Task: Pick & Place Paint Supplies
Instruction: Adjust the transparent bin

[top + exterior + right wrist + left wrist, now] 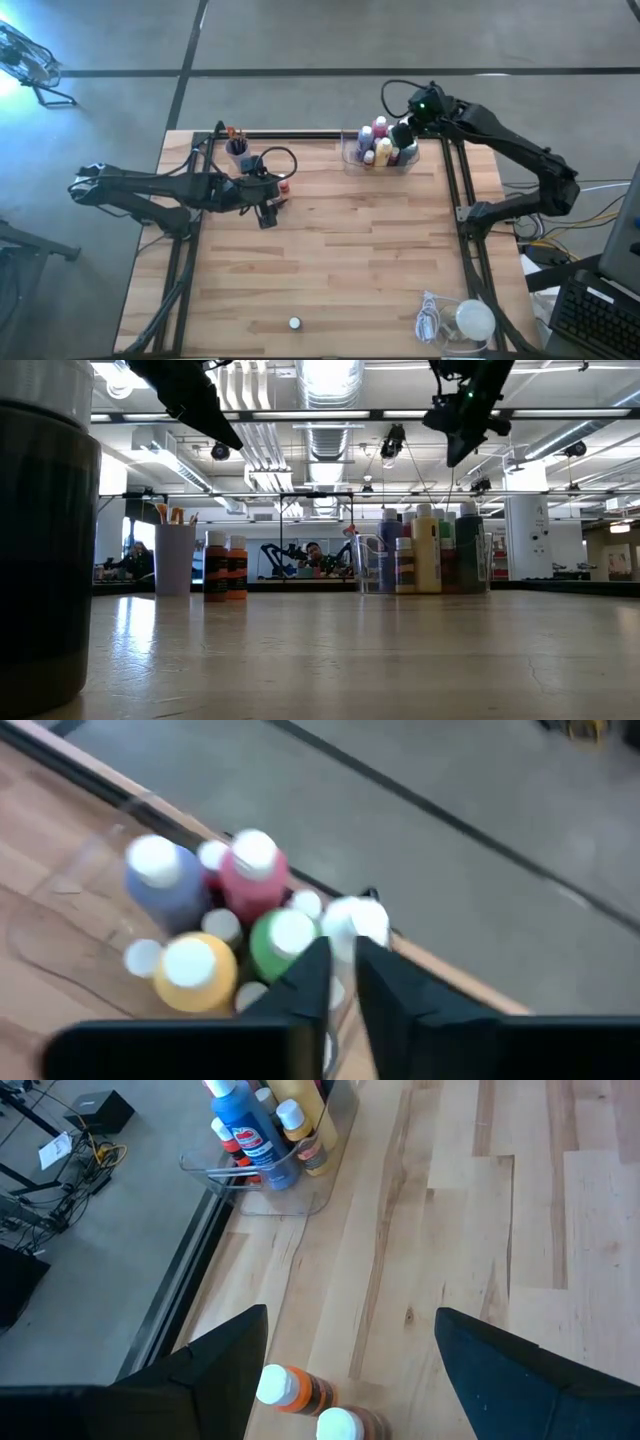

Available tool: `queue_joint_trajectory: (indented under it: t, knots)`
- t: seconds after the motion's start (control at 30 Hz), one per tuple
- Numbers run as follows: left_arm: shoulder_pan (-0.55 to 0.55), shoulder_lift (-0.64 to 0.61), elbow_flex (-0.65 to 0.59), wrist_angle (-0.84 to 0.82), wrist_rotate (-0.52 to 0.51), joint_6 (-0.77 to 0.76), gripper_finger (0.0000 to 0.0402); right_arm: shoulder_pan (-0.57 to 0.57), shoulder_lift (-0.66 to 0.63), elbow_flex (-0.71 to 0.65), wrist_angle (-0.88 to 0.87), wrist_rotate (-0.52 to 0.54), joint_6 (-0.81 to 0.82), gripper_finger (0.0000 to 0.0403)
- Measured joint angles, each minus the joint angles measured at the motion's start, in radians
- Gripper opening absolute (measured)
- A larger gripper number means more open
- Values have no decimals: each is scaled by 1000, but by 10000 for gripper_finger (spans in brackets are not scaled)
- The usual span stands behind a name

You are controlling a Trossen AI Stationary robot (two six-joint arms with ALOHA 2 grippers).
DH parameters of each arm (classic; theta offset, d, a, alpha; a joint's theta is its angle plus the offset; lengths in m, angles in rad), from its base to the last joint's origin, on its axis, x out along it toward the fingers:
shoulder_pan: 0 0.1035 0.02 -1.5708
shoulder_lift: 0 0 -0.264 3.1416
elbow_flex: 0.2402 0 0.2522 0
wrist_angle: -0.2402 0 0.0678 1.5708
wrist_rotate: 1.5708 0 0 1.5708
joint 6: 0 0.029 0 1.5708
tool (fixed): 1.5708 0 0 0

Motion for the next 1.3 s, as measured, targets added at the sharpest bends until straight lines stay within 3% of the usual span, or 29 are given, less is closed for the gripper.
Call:
queue_joint_trajectory:
  t: [0.07, 0.47, 0.67, 1.3]
  knots:
    - [0, 0, 0, 0, 0, -2, 292, -26, -5, -32, 0, 0, 30, 16]
    - [0, 0, -5, 0, 0, -14, 292, -208, 23, -236, 69, -8, 165, 8]
    - [0, 0, -5, 0, 0, -15, 292, -267, 23, -318, 179, -111, 196, 8]
    - [0, 0, -5, 1, 1, -15, 292, -323, 23, -364, 328, -75, 444, 8]
